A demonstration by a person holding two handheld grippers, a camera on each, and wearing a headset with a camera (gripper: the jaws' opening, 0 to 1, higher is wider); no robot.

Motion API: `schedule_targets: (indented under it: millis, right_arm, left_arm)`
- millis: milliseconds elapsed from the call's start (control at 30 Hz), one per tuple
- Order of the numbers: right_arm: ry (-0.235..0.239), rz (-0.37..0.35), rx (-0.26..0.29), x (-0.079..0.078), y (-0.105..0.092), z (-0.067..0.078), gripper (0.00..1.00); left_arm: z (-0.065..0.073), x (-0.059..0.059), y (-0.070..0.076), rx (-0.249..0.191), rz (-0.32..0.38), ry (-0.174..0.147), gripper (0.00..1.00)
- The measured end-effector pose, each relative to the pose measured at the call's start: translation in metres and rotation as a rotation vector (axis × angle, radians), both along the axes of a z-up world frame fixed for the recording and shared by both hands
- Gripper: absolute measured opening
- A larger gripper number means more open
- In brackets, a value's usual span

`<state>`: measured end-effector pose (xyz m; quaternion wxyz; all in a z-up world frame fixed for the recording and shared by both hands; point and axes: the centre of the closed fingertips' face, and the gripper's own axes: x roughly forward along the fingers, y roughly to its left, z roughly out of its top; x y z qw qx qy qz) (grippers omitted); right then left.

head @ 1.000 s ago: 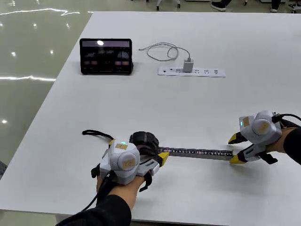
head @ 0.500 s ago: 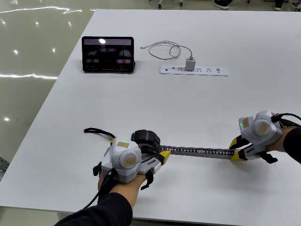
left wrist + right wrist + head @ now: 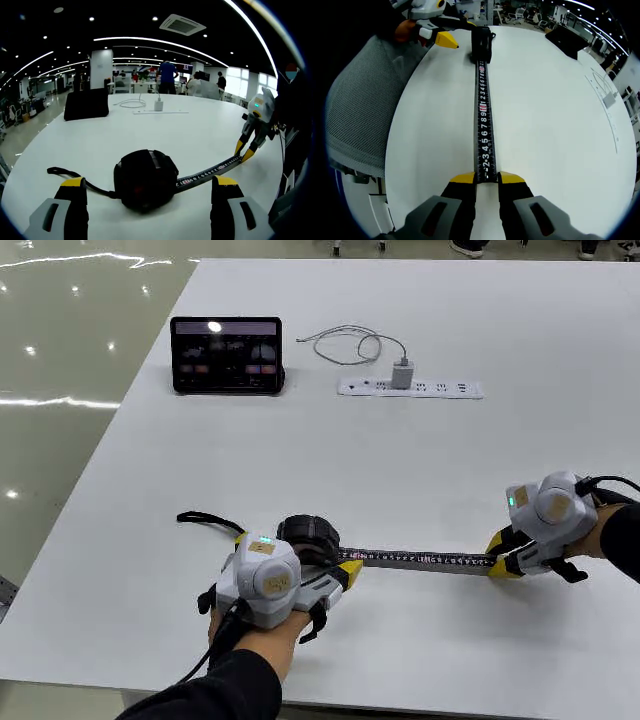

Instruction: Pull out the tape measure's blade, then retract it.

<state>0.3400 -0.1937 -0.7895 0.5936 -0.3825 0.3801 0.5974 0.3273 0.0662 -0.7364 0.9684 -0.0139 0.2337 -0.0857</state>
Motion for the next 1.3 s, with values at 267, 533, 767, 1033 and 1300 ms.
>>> schedule_targets:
  millis: [267, 533, 767, 1033, 1300]
  right_arm:
    - [0.017, -0.064, -0.024, 0.001, 0.0, 0.0, 0.1]
    - [0.01, -0.078, -0.038, 0.0, 0.0, 0.0, 0.1]
    - [0.031, -0.105, -0.074, 0.001, 0.001, 0.0, 0.11]
    - [0.021, -0.078, -0.067, 0.002, -0.002, -0.001, 0.1]
    - [0.018, -0.077, -0.079, 0.007, -0.003, -0.005, 0.1]
  left_arm:
    - [-0.005, 0.001, 0.0, -0.007, 0.004, 0.02, 1.0]
    - [-0.002, 0.011, 0.002, -0.032, 0.023, 0.022, 0.99]
    - [-0.009, 0.016, 0.008, -0.048, 0.054, 0.053, 0.94]
    - [-0.012, 0.017, 0.002, -0.043, 0.048, 0.053, 0.89]
    - [-0.018, 0.028, -0.004, -0.027, 0.037, 0.082, 0.79]
